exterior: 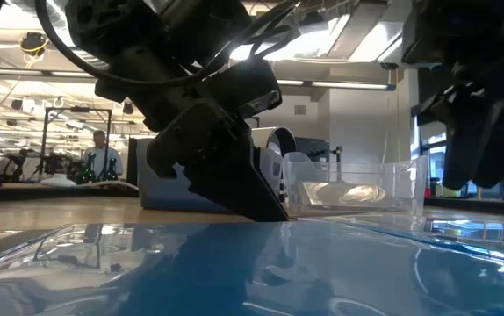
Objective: Pick & place jewel cases by type
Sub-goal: Put the right black cd case into the transparent bin
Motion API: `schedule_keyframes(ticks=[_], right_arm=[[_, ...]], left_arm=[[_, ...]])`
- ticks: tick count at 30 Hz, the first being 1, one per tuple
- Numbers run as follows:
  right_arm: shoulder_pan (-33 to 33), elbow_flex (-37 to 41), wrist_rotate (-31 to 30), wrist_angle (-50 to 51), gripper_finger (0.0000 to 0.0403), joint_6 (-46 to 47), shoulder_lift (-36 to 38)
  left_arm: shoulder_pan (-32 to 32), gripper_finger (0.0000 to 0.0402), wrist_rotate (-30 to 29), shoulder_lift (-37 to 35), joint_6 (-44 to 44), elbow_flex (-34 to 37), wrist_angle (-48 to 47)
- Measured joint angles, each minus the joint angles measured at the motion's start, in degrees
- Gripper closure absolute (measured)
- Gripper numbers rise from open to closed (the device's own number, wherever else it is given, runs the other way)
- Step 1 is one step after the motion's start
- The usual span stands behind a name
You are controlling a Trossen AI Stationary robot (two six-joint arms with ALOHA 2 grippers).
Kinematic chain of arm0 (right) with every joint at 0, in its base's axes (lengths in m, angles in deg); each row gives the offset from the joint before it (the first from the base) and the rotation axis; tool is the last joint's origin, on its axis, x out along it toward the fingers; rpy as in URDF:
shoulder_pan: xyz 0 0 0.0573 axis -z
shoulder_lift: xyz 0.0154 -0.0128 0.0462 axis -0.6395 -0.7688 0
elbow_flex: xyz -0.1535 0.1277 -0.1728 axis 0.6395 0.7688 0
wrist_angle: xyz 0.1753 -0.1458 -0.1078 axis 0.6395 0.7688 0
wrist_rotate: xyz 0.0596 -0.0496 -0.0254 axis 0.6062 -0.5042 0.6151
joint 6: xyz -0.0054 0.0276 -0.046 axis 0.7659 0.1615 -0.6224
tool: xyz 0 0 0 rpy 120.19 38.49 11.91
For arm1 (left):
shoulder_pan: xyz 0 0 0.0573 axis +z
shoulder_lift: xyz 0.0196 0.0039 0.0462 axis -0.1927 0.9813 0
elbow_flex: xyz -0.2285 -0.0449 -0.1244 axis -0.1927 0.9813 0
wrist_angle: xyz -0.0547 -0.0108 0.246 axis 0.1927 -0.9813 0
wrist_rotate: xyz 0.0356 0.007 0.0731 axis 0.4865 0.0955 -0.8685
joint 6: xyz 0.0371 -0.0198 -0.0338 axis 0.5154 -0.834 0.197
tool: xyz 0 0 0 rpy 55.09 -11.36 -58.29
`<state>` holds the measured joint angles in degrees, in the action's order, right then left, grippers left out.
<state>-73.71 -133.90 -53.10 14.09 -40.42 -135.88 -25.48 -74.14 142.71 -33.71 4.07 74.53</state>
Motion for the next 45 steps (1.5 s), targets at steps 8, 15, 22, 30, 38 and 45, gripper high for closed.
schedule_keyframes(ticks=[8, 15, 22, 30, 38, 45], right_arm=[[-2.95, 0.0, 2.52, 14.04, 0.0135, 13.65, 0.0], [-8.16, 0.0, -4.96, 14.0, 0.0122, 16.71, -0.28], [-8.35, 5.0, -5.7, 7.8, 0.0122, 17.03, -0.26], [-8.27, 11.46, -6.37, -1.36, 0.0122, 16.73, 0.34], [-5.8, 12.31, -7.39, -7.04, 0.0122, 10.24, 0.09], [-3.03, 12.39, -4.97, -9.78, 0.0122, 4.77, 0.04]], left_arm=[[0.17, 0.0208, -0.03, 0.0, 0.2, 0.0, 0.06], [0.22, 0.0208, -0.07, 0.13, 0.17, 0.0, 0.14], [0.26, 0.0208, 0.64, 0.15, 0.11, 0.0, 0.19], [0.32, 0.0208, 0.85, 0.17, 0.02, 0.0, 0.43], [1.45, 0.0208, 5.71, 0.81, -0.65, 0.09, 3.84], [2.32, 0.0208, 8.58, 1.66, -3.48, 0.02, 5.02]])
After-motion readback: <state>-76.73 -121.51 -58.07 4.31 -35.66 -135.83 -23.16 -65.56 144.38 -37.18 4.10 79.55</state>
